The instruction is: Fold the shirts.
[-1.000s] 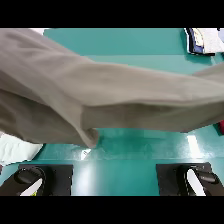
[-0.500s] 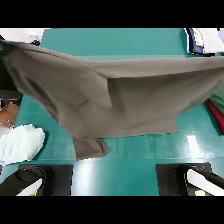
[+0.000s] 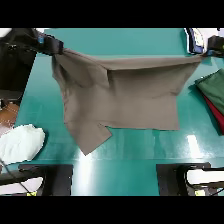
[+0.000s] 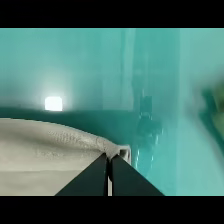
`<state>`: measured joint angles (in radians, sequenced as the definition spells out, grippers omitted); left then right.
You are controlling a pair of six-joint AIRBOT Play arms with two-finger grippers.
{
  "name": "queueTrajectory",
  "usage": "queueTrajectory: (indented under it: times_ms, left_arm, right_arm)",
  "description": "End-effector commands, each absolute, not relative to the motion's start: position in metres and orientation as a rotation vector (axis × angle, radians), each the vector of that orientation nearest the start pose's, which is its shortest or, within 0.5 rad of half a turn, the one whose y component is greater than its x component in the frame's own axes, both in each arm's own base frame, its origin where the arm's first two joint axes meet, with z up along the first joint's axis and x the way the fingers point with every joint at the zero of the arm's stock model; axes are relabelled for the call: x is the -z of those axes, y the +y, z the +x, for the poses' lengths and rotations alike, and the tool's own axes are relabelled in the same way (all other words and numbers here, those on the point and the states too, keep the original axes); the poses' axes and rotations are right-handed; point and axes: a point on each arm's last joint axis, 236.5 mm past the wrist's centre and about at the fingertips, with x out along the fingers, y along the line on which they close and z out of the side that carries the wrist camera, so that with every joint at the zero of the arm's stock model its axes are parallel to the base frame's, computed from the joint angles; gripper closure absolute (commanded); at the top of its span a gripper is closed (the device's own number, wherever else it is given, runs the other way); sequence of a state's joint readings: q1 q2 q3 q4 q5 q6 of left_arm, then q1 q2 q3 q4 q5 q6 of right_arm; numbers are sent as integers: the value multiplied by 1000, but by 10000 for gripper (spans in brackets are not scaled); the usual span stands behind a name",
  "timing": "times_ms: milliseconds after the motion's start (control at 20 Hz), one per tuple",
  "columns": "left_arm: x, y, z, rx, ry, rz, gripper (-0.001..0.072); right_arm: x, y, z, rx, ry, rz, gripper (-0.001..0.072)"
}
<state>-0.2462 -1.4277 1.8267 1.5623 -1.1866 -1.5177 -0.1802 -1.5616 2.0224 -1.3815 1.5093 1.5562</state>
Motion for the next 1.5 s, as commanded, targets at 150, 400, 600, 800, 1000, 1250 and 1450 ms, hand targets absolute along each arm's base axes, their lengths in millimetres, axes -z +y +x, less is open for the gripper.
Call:
queueTrajectory:
  times_ms: [150, 400, 600, 800, 1000, 1250, 1450]
  left_arm:
    - [-145, -129, 557, 240, 735, 135, 676]
    - [-97, -118, 540, 221, 892, 182, 676]
    - [-42, -108, 503, 246, 1091, 254, 676]
    - [-15, -103, 482, 244, 1194, 266, 675]
    - [-9, -92, 461, 227, 1293, 296, 675]
    - [-7, -69, 455, 169, 1335, 330, 121]
    - [-4, -43, 432, 118, 1452, 294, 59]
  right_arm:
    - [-99, -44, 544, -30, 1032, 164, 698]
    - [-36, -31, 519, -89, 1245, 139, 699]
    - [-1, -21, 492, -96, 1331, 151, 699]
    - [13, -19, 474, -87, 1343, 161, 697]
    - [16, -4, 454, -120, 1368, 214, 695]
    - [11, -2, 445, -124, 1378, 213, 577]
    - [0, 10, 435, -173, 1416, 268, 348]
